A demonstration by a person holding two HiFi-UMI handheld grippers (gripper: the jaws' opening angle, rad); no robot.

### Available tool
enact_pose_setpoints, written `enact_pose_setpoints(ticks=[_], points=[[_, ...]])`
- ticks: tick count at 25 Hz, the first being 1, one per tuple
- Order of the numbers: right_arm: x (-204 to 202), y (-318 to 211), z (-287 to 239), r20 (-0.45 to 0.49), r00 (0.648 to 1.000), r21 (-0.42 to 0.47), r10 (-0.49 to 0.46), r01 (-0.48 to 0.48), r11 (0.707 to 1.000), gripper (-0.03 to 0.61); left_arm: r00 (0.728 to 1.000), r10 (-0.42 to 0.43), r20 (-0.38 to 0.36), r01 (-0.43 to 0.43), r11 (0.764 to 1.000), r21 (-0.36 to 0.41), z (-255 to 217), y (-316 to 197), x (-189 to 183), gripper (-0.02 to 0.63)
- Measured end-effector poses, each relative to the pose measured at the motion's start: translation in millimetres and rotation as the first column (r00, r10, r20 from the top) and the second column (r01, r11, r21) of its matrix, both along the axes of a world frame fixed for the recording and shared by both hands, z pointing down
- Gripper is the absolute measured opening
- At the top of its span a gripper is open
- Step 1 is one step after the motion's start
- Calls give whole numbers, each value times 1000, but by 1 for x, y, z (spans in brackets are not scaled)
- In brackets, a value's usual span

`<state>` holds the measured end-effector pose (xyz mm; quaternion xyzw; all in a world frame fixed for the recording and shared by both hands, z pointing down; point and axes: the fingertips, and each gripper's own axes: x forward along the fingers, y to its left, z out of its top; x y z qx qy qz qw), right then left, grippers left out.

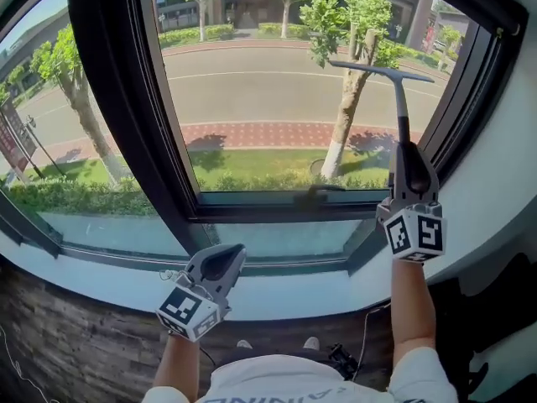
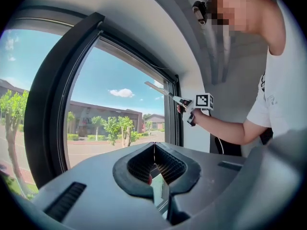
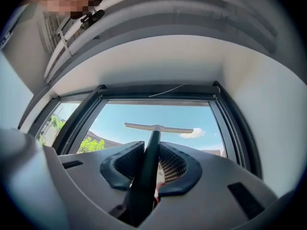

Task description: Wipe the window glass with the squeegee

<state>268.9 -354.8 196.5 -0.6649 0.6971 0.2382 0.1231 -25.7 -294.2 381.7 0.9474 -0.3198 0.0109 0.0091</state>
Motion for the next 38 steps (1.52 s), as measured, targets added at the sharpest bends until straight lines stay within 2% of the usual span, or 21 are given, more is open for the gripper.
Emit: enact_pose_setpoints(ticks=[3,6,12,16,19,25,31,38], points=[[-20,-25,-55,-5,999,38,52,-52,998,100,1000,22,7,-22,1000,-5,3,-2,-30,17],[-34,-51,-90,6,996,25,93,-93,995,100,999,39,-1,-39,999,-17,6,-1,-47,17],[-34,-63,-130,-7,988,62,151,-151,987,100,994,95,-47,-97,994,-45,7,12,-43,17],[-26,-62,-149,-14,988,85,156,-154,984,100,994,93,-58,-95,995,-42,2,14,-38,17],[-26,-71,-155,-43,986,78,161,-157,985,100,995,80,-62,-83,996,-39,-2,12,-33,17],[-27,-82,-145,-13,990,72,141,-140,988,100,996,65,-59,-67,997,-31,-7,11,-25,17],[-21,-81,-138,-31,991,61,129,-127,990,100,996,54,-68,-55,998,-12,-18,12,-17,17],[-14,-74,-85,-46,991,21,130,-129,991,100,998,27,-59,-29,999,-23,-15,15,-17,17]])
